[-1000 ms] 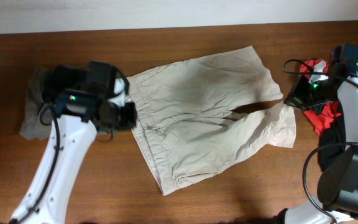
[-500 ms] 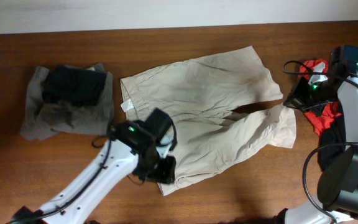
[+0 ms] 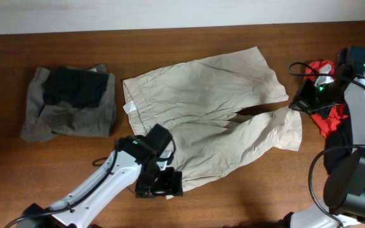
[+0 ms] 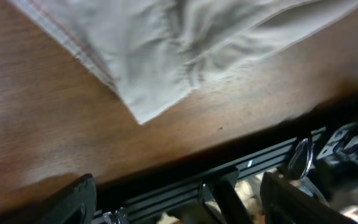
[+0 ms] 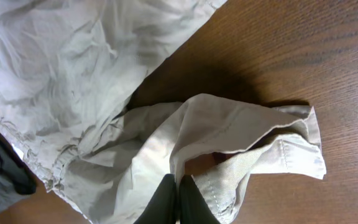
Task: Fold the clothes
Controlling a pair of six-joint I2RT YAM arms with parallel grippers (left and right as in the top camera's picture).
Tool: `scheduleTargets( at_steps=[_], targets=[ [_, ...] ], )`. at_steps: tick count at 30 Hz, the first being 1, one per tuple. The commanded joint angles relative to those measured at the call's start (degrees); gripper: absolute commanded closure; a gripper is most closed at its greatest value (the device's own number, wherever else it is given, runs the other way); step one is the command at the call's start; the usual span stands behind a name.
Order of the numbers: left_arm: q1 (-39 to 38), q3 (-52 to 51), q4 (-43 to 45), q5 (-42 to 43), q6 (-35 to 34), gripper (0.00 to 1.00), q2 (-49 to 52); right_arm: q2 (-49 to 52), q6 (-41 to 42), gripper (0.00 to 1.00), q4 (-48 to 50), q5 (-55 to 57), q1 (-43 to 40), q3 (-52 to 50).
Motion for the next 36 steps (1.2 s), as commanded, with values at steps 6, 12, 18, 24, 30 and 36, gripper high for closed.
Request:
scheduleTargets(
  at_steps=[6, 12, 18, 24, 30, 36],
  targets=[
    [8.24, -5.77, 6.91, 7.50, -2.38, 0.14, 0.24, -0.55, 0.28, 0.96, -0.15, 0.07, 0.07, 1.18],
    [8.57, -5.77, 8.63, 8.68, -4.31, 0.14, 6.36, -0.66, 0.31, 0.96, -0.15, 0.07, 0.07, 1.18],
    [8.57, -5.77, 9.68, 10.64, -4.70, 0.18, 12.81, -0.66, 0.31, 0.96, -0.20, 0.07, 0.07, 1.18],
    [8.59, -5.77, 11.45, 10.71, -4.74, 0.30, 14.19, -0.66, 0.28, 0.96, -0.20, 0.07, 0.07, 1.18],
    [8.59, -5.75, 11.93, 9.44, -6.03, 0.56, 14.19, -0.66, 0.28, 0.96, -0.20, 0.07, 0.07, 1.18],
    [9.38, -5.70, 13.20, 7.08, -7.34, 0.68, 14.19, -0.66, 0.28, 0.96, -0.37, 0.07, 0.07, 1.18]
  ],
)
